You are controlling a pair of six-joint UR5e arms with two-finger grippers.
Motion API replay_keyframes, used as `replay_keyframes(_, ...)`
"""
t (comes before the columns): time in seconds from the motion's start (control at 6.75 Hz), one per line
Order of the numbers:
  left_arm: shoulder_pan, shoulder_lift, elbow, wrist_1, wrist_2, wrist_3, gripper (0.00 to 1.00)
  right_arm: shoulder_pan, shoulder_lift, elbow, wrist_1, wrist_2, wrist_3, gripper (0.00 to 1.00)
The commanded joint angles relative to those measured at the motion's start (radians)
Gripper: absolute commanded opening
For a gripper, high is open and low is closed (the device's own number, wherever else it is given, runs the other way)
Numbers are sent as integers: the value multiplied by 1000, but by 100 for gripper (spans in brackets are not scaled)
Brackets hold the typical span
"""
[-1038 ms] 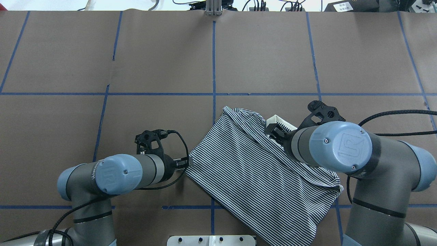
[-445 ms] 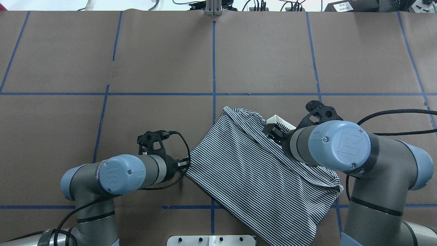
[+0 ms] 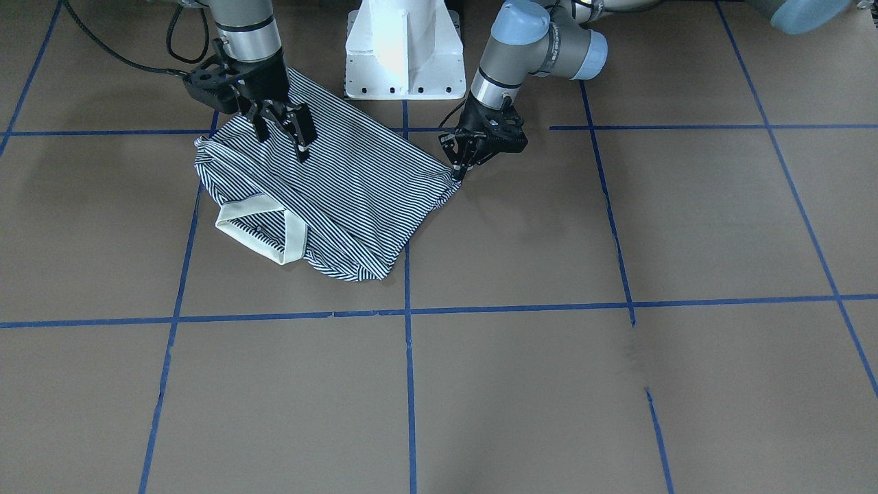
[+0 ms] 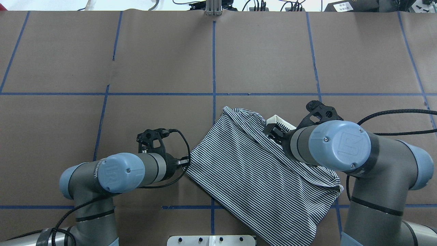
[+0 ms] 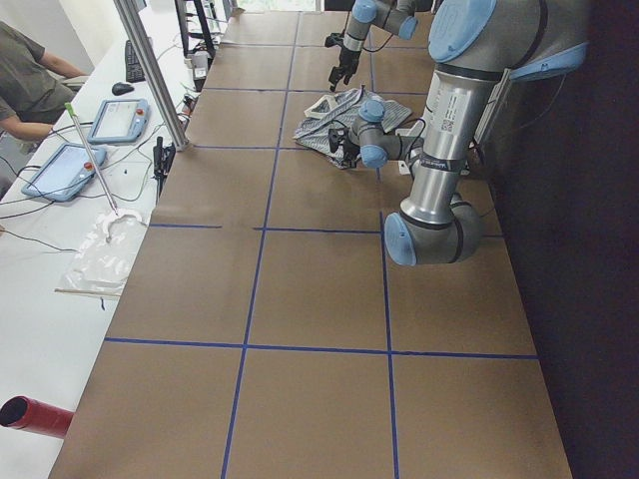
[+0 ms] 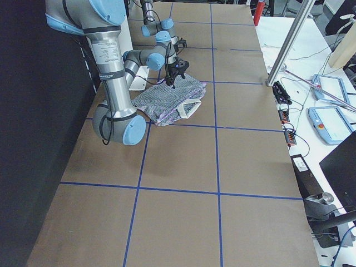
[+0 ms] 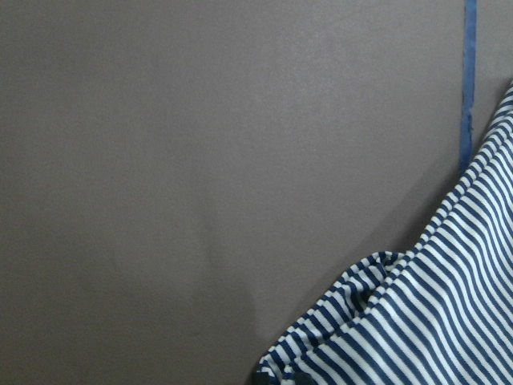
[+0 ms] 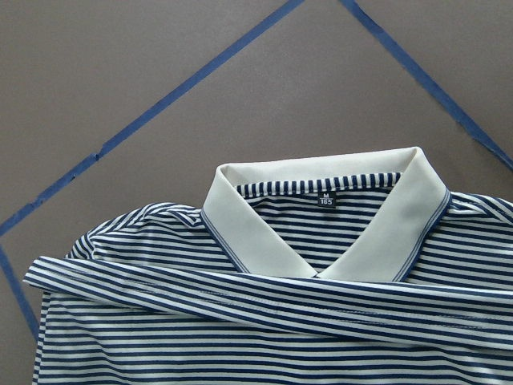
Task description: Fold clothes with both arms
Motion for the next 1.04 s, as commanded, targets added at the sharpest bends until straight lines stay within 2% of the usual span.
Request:
replay_keyframes(0.0, -54, 9, -84, 135, 0, 128, 0, -1, 2, 2, 0, 0, 0, 100)
replay_keyframes(0.3, -133, 12, -39, 134, 0, 251, 0, 1, 2, 3, 0, 2, 0, 100)
replay_keyframes(0.44, -206, 9, 25, 128, -3, 304, 0, 1, 2, 2, 0, -1, 0, 100)
replay_keyframes(0.59, -279, -11, 120, 70, -5, 362, 0, 4, 2, 2, 2, -5, 0, 100)
replay_keyframes(0.74, -364, -81, 297, -81, -12, 388, 0, 10, 1, 2, 0, -5, 0, 100)
replay_keyframes(0.89, -425, -205, 515, -190, -17, 407, 0, 10, 1, 0, 0, -8, 2, 100)
